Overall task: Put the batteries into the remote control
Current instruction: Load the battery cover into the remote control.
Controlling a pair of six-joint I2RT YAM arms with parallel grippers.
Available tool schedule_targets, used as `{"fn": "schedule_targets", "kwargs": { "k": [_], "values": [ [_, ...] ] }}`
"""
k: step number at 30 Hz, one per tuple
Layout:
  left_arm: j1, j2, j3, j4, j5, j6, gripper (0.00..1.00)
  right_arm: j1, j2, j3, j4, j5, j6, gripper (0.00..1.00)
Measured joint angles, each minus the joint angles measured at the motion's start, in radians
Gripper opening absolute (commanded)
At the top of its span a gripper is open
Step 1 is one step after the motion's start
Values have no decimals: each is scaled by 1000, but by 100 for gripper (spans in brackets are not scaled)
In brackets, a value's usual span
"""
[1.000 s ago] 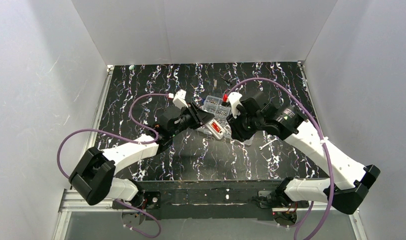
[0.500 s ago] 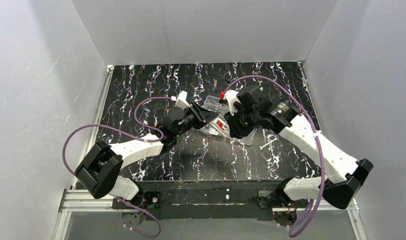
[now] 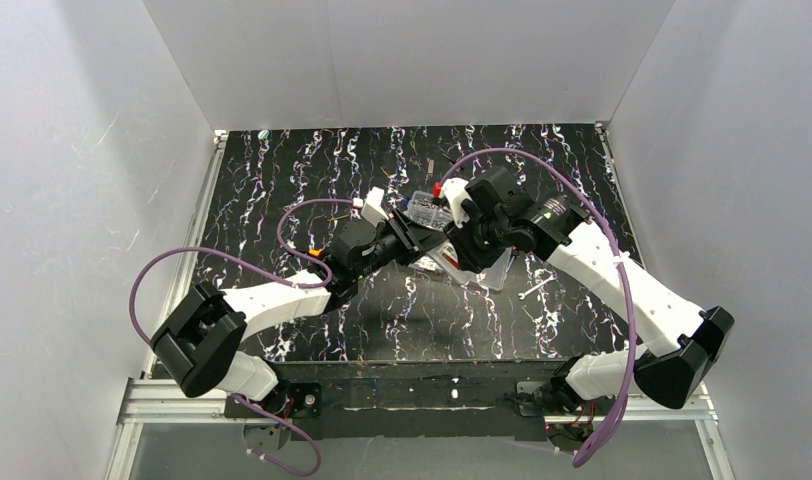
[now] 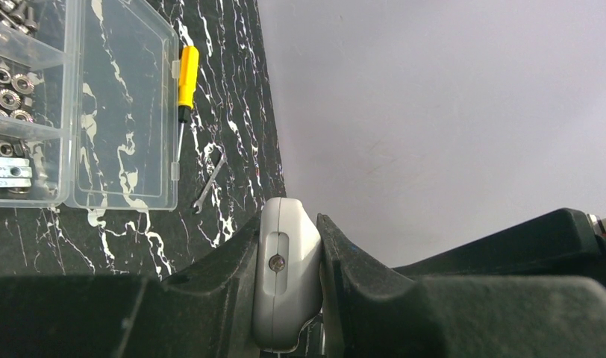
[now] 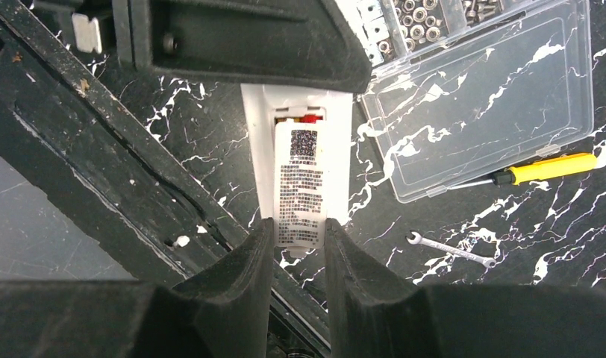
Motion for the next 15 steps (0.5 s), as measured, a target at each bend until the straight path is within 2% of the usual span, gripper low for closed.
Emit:
{"fn": "schedule_targets", "kwargs": {
  "k": [15],
  "values": [
    [-7, 0, 0, 1, -2, -8, 0, 0, 10, 6, 0, 16, 5, 17]
  ]
}}
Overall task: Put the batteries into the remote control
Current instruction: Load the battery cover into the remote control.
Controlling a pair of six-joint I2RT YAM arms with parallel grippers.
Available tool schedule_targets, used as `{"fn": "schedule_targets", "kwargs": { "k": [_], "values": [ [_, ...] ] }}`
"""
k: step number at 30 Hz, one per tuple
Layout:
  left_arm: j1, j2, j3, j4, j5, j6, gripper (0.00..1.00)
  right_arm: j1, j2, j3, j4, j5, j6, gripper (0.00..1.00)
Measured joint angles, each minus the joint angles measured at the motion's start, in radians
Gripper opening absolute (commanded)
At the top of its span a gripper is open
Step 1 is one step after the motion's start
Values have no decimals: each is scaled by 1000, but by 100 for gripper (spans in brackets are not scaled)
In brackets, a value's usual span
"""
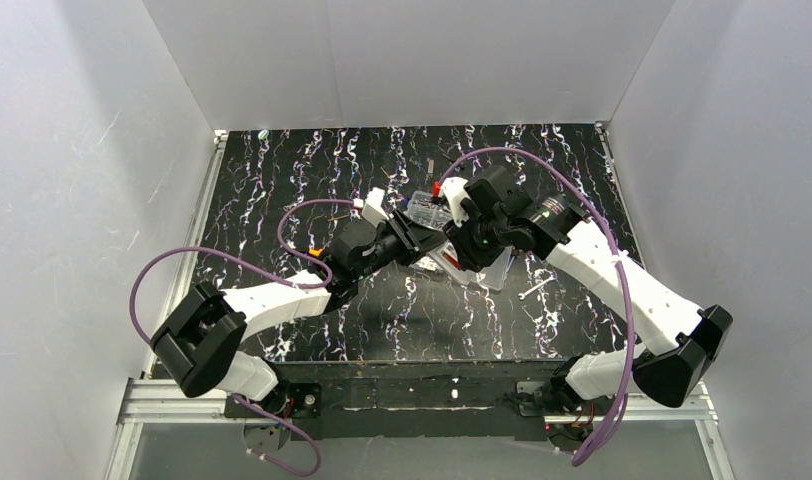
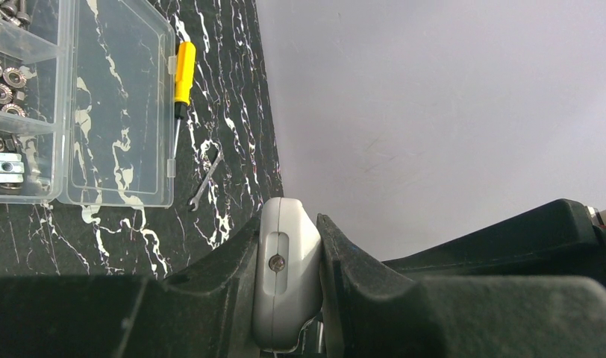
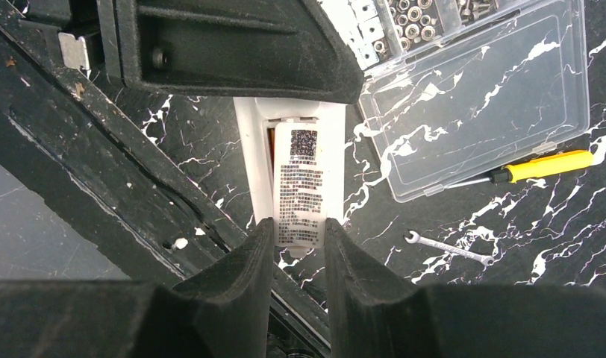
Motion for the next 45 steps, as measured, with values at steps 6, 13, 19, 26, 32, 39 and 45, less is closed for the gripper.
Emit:
{"fn": "schedule_targets", "kwargs": {
  "k": [6, 13, 19, 26, 32, 39, 45],
  "values": [
    [0, 0, 0, 0, -11, 0, 0, 0, 2, 0, 0, -12, 8, 17],
    [0, 0, 0, 0, -16, 0, 0, 0, 15, 1, 0, -28, 16, 16],
    [0, 0, 0, 0, -18, 0, 0, 0, 17, 1, 0, -33, 21, 16],
    [0, 0, 0, 0, -18, -5, 0, 0, 18, 1, 0, -33, 22, 16],
    [0, 0, 0, 0, -18, -11, 0, 0, 24, 1, 0, -33, 22, 16],
    [0, 0, 0, 1, -18, -25, 0, 0, 28, 0, 1, -33, 21, 16],
    [0, 9, 0, 8, -18, -34, 0, 0, 28, -15, 12, -33, 12, 16]
  ]
}}
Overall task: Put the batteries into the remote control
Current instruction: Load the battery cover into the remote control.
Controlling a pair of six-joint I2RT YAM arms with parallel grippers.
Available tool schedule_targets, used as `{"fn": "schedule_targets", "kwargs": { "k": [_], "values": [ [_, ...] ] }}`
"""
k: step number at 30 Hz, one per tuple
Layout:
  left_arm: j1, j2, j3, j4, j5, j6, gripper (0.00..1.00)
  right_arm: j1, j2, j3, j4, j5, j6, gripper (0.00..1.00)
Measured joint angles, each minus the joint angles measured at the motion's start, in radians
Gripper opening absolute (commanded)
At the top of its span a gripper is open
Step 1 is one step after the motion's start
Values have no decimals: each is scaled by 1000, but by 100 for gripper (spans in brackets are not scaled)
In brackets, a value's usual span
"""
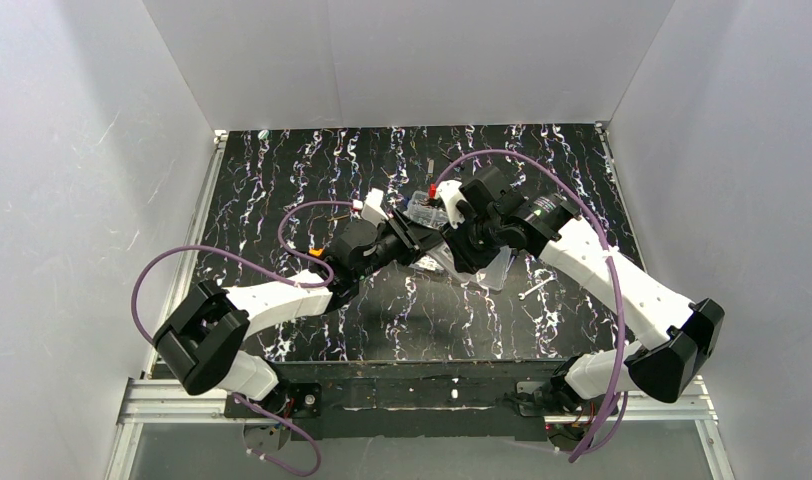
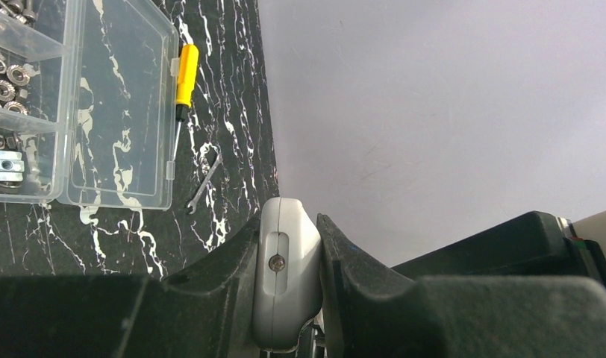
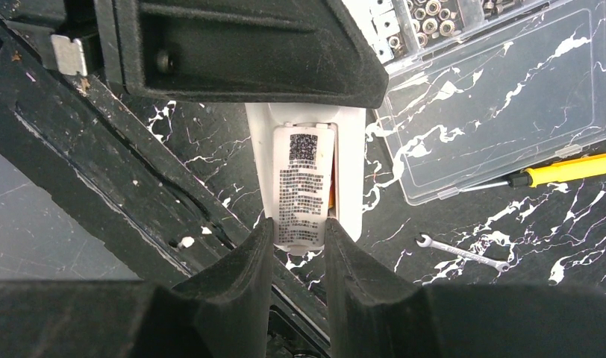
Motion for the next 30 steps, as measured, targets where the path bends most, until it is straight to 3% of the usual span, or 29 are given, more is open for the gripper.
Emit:
{"fn": "schedule_targets", "kwargs": {
  "k": [30],
  "values": [
    [0, 21, 0, 12, 12, -18, 0, 0, 0, -16, 8, 30, -36, 16]
  ]
}}
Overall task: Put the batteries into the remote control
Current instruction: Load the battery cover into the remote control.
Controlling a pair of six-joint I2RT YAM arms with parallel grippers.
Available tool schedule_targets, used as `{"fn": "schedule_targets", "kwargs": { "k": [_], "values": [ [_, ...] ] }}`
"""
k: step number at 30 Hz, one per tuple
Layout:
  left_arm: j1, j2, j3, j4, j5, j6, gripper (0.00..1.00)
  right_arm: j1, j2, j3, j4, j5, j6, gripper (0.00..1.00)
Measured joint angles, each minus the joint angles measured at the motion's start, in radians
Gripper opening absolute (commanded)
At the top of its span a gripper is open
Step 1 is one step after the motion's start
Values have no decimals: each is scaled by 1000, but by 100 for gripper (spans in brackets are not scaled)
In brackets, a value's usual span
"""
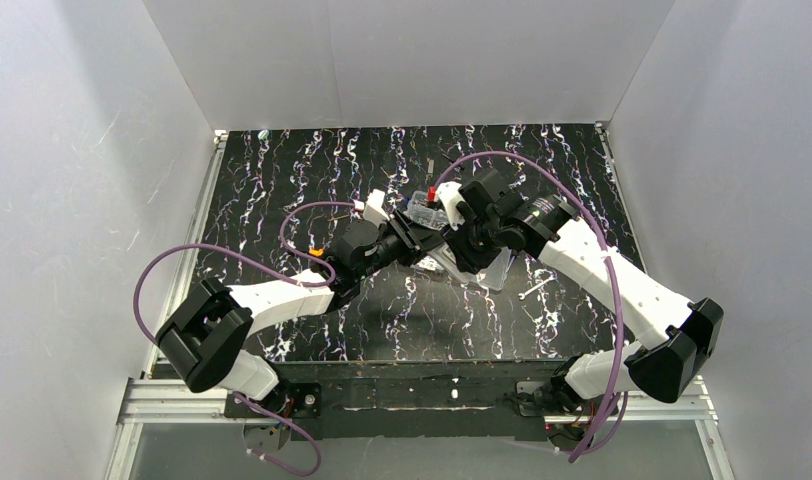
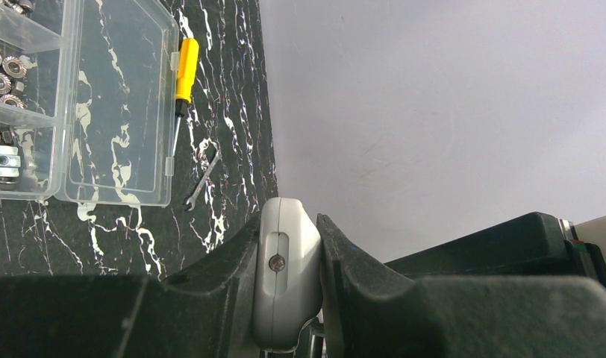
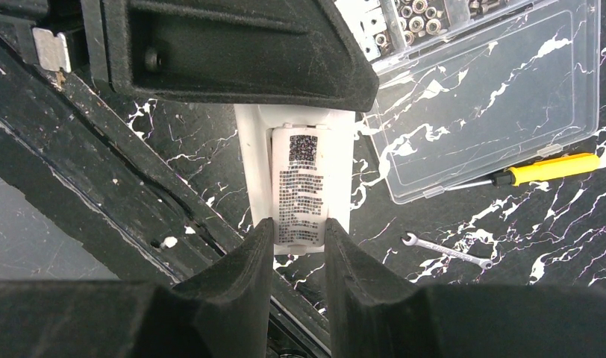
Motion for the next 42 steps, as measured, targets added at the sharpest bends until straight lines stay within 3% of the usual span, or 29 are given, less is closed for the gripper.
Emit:
{"fn": "schedule_targets", "kwargs": {
  "k": [35, 42],
  "values": [
    [0, 28, 2, 12, 24, 0, 0, -7, 23, 4, -24, -32, -8, 16],
    [0, 33, 2, 17, 27, 2, 0, -7, 29, 4, -27, -31, -8, 33]
  ]
}}
